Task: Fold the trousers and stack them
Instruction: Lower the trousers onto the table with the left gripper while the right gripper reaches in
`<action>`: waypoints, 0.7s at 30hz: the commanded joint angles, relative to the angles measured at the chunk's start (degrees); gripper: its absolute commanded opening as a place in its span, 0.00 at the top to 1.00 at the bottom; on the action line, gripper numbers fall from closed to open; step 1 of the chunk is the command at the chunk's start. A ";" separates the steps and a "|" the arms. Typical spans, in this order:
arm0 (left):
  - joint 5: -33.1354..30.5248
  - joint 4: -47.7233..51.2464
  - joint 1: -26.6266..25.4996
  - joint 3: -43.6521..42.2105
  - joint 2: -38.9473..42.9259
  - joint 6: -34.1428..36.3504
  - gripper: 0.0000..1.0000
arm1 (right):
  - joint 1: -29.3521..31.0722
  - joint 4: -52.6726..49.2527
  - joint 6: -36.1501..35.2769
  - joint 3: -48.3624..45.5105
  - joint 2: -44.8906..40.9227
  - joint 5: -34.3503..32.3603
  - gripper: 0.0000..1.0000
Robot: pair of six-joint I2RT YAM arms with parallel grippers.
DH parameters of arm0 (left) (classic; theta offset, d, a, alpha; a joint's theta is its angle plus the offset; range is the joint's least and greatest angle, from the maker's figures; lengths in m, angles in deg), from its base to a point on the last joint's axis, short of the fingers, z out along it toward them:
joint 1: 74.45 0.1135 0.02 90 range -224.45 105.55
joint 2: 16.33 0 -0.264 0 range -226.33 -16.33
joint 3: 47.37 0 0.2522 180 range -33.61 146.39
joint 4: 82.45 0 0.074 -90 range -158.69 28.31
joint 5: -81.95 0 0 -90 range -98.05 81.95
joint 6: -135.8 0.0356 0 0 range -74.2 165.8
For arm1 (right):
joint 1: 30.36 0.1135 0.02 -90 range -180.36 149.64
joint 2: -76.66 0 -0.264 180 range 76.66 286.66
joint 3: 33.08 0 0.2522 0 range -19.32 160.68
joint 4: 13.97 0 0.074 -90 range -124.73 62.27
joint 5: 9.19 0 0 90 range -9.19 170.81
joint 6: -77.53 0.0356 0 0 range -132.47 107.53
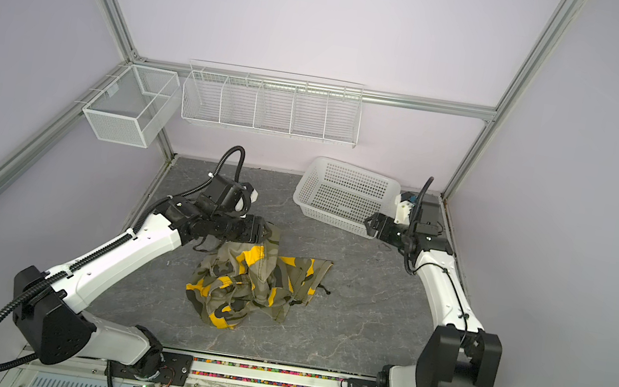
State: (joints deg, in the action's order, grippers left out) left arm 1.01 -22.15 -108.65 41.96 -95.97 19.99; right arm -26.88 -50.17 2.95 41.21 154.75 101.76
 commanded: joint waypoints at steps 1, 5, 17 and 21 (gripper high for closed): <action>-4.05 8.78 1.28 4.83 -0.58 9.11 0.34 | 6.36 2.12 2.37 -8.18 -5.74 2.87 0.07; -12.78 15.55 1.40 10.58 -4.46 12.79 0.33 | 18.00 6.18 2.58 -17.07 -10.39 -1.36 0.05; -12.58 24.43 -5.13 27.41 -15.12 19.38 0.30 | 40.38 24.64 -8.82 -19.35 4.86 -5.71 0.03; -12.12 25.40 -8.23 29.28 -19.59 18.41 0.30 | 42.05 32.01 -8.09 -21.66 7.85 -2.46 0.03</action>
State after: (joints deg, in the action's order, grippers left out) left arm -10.18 -1.51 -115.36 70.22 -112.89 37.00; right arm 14.22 -26.72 -3.04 21.54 161.37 97.04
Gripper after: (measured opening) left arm 0.703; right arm 0.972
